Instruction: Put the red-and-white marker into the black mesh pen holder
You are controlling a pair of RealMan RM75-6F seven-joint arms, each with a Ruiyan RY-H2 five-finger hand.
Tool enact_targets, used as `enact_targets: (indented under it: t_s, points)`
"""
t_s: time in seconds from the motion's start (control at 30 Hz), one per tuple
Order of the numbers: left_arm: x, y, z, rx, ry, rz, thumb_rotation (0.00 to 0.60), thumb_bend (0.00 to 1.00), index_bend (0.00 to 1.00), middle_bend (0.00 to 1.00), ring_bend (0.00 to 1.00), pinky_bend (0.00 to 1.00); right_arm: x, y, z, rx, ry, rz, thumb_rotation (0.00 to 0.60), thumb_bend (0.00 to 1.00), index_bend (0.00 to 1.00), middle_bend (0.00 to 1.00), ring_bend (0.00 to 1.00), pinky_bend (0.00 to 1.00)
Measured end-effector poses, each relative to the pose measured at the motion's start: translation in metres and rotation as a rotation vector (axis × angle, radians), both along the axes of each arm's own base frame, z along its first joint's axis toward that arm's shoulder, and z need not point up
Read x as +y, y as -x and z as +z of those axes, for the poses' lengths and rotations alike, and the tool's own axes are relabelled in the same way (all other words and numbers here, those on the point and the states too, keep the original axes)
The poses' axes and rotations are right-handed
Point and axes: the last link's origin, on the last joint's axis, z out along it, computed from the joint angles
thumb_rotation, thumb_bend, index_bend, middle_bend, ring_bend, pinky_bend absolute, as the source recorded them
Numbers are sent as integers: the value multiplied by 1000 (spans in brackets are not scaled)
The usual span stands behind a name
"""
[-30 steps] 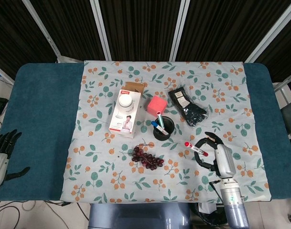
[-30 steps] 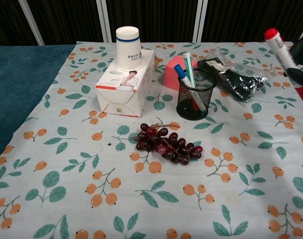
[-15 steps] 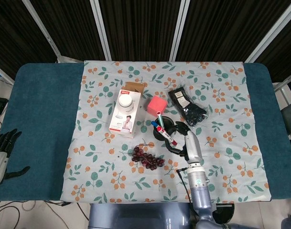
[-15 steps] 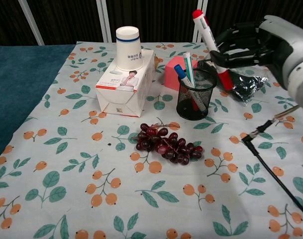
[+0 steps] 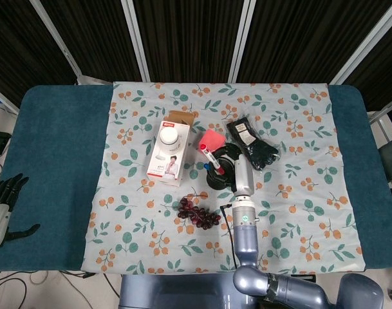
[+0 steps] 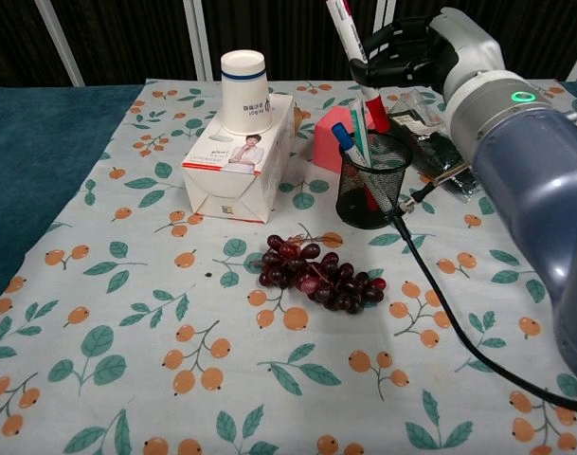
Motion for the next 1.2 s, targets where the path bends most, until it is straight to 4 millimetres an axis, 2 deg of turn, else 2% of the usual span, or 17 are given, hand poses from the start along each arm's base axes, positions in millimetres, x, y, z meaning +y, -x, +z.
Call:
enact_targets:
  t_s: [0.3,0.5,0.63,0.73,0.8,1.0,1.2]
  points:
    - [0,0,0,-2,2,5,600,85,0,0,0,0,-11,17,-15,33,-12,-52,600,532,628,522,196,190]
    - [0,0,0,-1,5,5,600,85,0,0,0,0,-11,32,-21,21,-22,-90,600,532,628,522,197,190]
    - [0,0,0,-1,4,5,600,85,0,0,0,0,-10,38,-24,17,-28,-102,600,525,622,477,192,189]
    - [0,0,0,1,5,5,600,85,0,0,0,0,-8,40,-27,26,-38,-102,600,489,541,383,171,190]
    - [0,0,0,1,5,5,600,85,0,0,0,0,-5,41,-29,38,-47,-97,600,457,439,298,144,190]
    - [-1,-1,0,-1,4,2,600,85,0,0,0,0,-1,44,-31,79,-70,-77,600,410,281,171,97,183]
    - [-1,-1,1,-5,2,1,600,85,0,0,0,0,3,40,-25,80,-70,-57,600,391,258,154,89,183]
